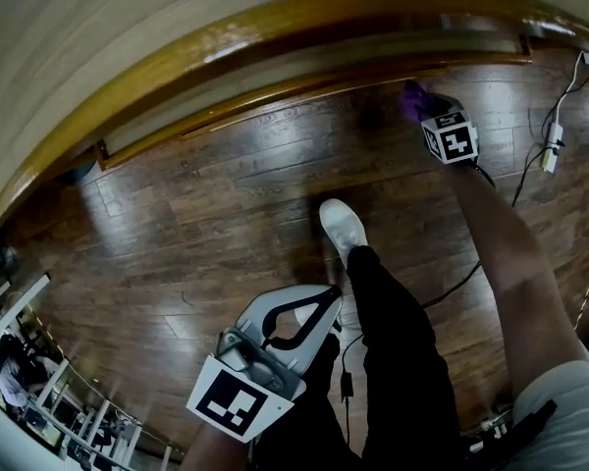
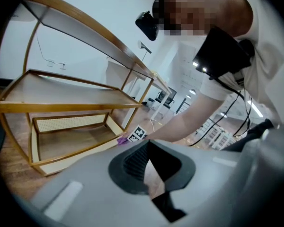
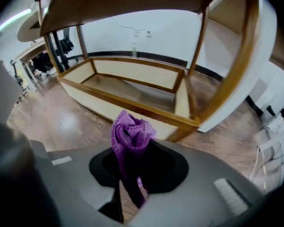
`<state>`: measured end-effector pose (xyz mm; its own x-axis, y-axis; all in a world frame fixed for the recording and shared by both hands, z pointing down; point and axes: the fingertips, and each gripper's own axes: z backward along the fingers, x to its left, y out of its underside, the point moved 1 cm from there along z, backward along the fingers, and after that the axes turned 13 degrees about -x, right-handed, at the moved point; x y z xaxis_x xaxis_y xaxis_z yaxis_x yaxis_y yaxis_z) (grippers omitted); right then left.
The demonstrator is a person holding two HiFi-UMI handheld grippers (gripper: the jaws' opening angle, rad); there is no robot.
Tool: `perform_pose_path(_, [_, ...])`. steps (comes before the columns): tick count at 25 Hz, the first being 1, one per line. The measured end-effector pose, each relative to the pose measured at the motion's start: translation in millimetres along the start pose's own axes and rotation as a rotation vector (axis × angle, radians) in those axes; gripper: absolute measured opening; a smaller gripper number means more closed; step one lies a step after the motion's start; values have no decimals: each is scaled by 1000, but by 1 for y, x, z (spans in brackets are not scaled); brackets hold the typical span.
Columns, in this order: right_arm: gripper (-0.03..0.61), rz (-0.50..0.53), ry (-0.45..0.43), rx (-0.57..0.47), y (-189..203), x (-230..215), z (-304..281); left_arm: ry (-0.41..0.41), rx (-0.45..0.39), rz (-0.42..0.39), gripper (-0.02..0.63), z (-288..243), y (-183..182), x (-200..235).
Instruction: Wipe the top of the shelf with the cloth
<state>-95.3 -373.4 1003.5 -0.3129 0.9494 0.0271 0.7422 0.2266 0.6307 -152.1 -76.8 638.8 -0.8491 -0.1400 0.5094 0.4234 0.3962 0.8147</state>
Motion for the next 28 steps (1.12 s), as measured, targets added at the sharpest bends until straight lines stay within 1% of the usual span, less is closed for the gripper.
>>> perform_pose_path(2, [89,24,-112,-20,-9,59,-6,-9,-12,-3,17,5,-3,-2])
perform_pose_path(4, [89,55,-228,-35,-18,129,-17,-28,-12,4,17,18,-1,-1])
perform_pose_path(8, [89,81,-421,-94,-61,268,-43,-104,-35,26,17,53,3,5])
perform_pose_path(10, [89,108,-496,-122,-82,326,-60,-150,-52,43,17,71,10,11])
perform_pose_path(12, [89,149,-553,-150,-105,371,-78,-189,-55,61,17,85,22,16])
perform_pose_path(15, [89,209,-596,-179,-129,412,-97,-223,-43,75,17,99,36,23])
perform_pose_path(17, [89,235,-595,-176,-129,415,-107,-234,-56,90,17,102,40,27])
perform_pose_path(18, [89,243,-585,-171,-128,408,-112,-233,-58,92,17,101,42,29])
perform_pose_path(20, [89,248,-547,-157,-121,381,-118,-222,-54,90,17,97,45,31])
perform_pose_path(24, [89,259,-428,-93,-93,287,-118,-185,-60,95,17,79,41,29])
perform_pose_path(28, [89,240,-324,-39,-63,194,-100,-119,-21,80,17,59,34,24])
